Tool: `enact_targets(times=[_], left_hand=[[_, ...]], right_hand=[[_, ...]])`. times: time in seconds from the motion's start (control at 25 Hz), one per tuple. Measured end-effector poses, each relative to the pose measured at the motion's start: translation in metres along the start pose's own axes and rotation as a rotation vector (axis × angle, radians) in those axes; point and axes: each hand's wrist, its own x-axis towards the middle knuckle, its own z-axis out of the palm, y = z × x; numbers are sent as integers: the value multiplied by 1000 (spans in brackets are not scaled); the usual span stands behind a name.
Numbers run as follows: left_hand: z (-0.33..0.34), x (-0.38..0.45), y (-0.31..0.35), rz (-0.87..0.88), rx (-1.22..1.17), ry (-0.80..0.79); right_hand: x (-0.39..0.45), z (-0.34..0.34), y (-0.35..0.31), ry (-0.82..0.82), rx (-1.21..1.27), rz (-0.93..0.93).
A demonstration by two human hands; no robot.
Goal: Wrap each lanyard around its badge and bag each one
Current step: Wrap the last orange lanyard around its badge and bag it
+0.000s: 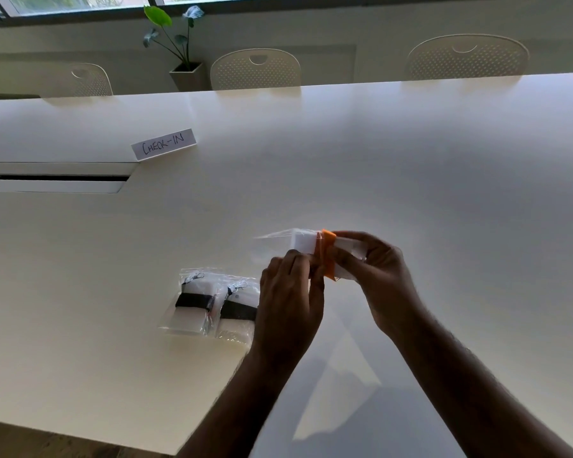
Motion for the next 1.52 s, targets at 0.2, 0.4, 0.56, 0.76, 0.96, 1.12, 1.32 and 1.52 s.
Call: enact_targets(times=[0.2, 0.4, 0.56, 0.76, 0.96, 1.12, 1.32, 1.52], left_hand=[[-6, 7, 2, 18, -66, -9], [-4, 0, 0, 33, -55, -9], [3, -9, -1, 53, 8, -39], [6, -6, -4, -39, -51, -39], [4, 1, -2, -10, -102, 0], [2, 1, -1, 14, -133, 23], [3, -2, -2, 20, -132, 27], [4, -1, -1, 44, -146, 25]], right_hand=[[-5, 3, 0, -63, -171, -83], [1, -9, -4, -202, -351, -104], [2, -3, -4, -154, -211, -61], [1, -2, 6, -24, -27, -20], [-1, 4, 0, -42, -194, -98], [-3, 4, -7, -99, -283, -147], [0, -2, -4, -115, -338, -133], [5, -10, -5, -157, -314, -114]])
